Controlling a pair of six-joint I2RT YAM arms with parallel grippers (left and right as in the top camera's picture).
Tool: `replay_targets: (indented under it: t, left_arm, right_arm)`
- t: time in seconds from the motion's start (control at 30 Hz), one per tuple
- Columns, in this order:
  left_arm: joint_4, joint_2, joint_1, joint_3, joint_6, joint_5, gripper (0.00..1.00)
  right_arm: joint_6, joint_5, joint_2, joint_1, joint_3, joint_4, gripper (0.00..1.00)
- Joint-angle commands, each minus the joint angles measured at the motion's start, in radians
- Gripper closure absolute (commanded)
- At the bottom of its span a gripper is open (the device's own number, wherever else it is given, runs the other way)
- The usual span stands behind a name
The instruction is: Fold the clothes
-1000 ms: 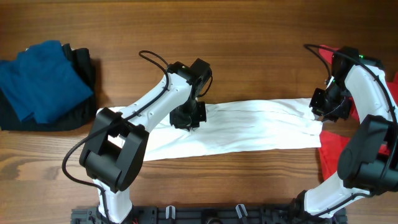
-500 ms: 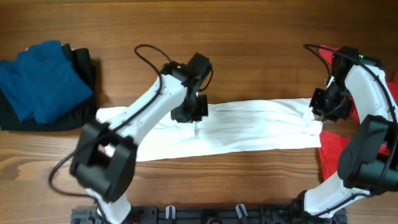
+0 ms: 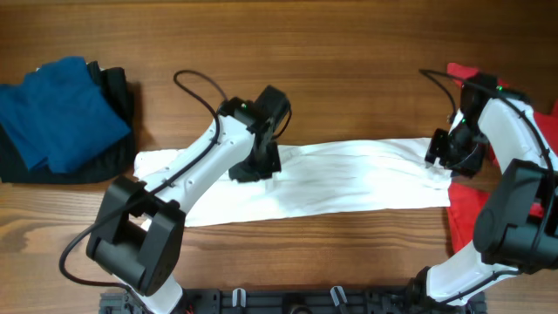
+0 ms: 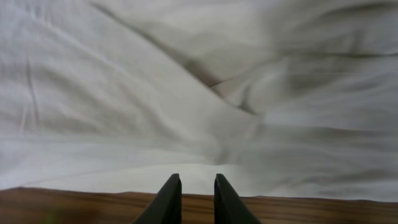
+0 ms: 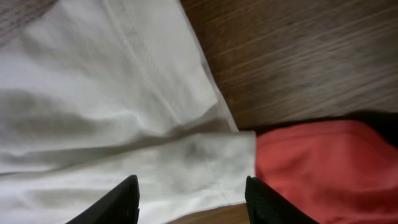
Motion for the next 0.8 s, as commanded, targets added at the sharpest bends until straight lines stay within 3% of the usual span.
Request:
replay_targets:
  t: [0.0,0.1,0.4,0.53,0.77]
  left_arm:
    - [0.027,0.013,0.022,-0.104,-0.118,-0.05,0.82]
    - [0.037,0.013,0.043,-0.15,-0.175,-0.086,0.82]
    - [0.118,0.013,0.082,-0.174,-0.167,-0.085,0.82]
    - [0.073,-0.003,0.084,-0.174,-0.167,-0.097,0.89]
    - [0.016,-0.15,0.134,-0.174,-0.196,-0.229,0.84]
  right_arm:
    - [-0.014,-0.055,-0.021,-0.002,-0.047,0.024,0.42]
    - [-0.014,-0.056,-0.021,-0.002,-0.046,0.023,0.41]
    - [-0.014,-0.056,-0.021,-0.002,-0.046,0.023,0.39]
    - [-0.014,-0.055,-0.021,-0.002,-0.047,0.022,0.39]
    - [-0.014,-0.056,-0.021,-0.002,-0.047,0.028,0.39]
